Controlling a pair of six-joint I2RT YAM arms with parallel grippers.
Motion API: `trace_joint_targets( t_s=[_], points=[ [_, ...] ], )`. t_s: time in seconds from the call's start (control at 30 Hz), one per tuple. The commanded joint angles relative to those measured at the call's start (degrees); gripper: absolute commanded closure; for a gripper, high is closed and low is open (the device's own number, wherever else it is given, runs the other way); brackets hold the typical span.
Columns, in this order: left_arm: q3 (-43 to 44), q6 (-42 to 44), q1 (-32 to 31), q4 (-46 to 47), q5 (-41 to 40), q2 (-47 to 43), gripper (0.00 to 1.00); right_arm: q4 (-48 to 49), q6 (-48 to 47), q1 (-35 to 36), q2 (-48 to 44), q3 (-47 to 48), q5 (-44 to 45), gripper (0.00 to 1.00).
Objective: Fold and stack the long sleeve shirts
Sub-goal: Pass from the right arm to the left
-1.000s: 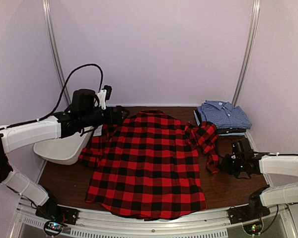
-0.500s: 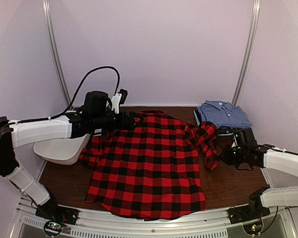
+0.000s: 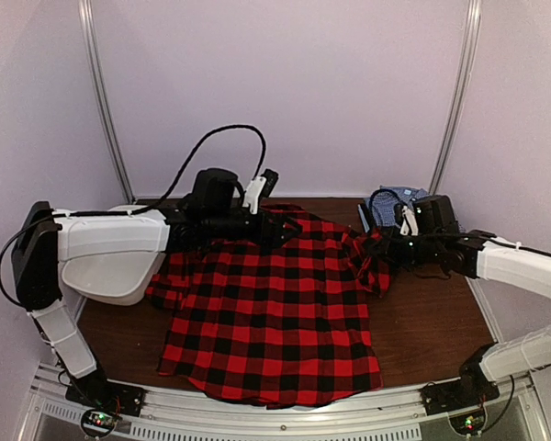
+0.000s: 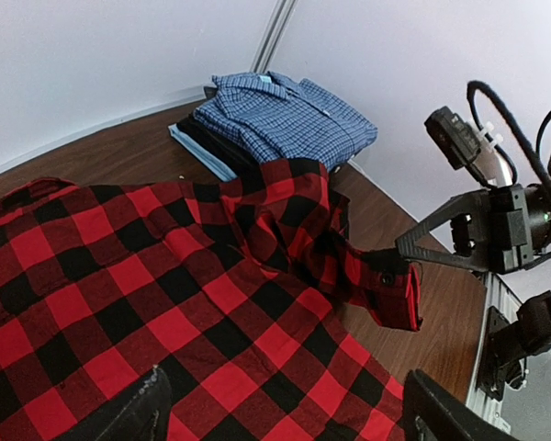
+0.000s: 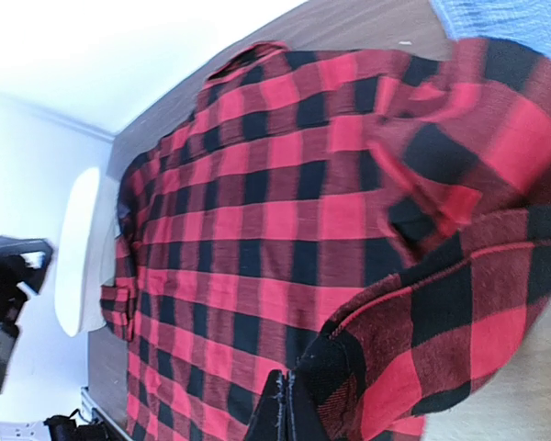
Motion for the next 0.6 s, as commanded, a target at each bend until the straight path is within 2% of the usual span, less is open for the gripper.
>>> trace_joint_targets(
  t_s=[0.0,0.27,0.57],
  points=[
    [2.08,0.06,-0.87,1.35,2.8,3.01,0.12,7.46,1.38,3.86,6.45,5.07,-1.17,1.0],
    [6.19,2.03,-3.26,-2.28,0.96,9.32,0.16,14.56,3.16,9.04,18.57,12.07,-1.24,1.0],
    [8.99,1.96,-4.59,-3.49,-0.76,13.92,0.2,15.63,4.0,11.23,23.83,17.04,-0.56,1.0]
  ],
)
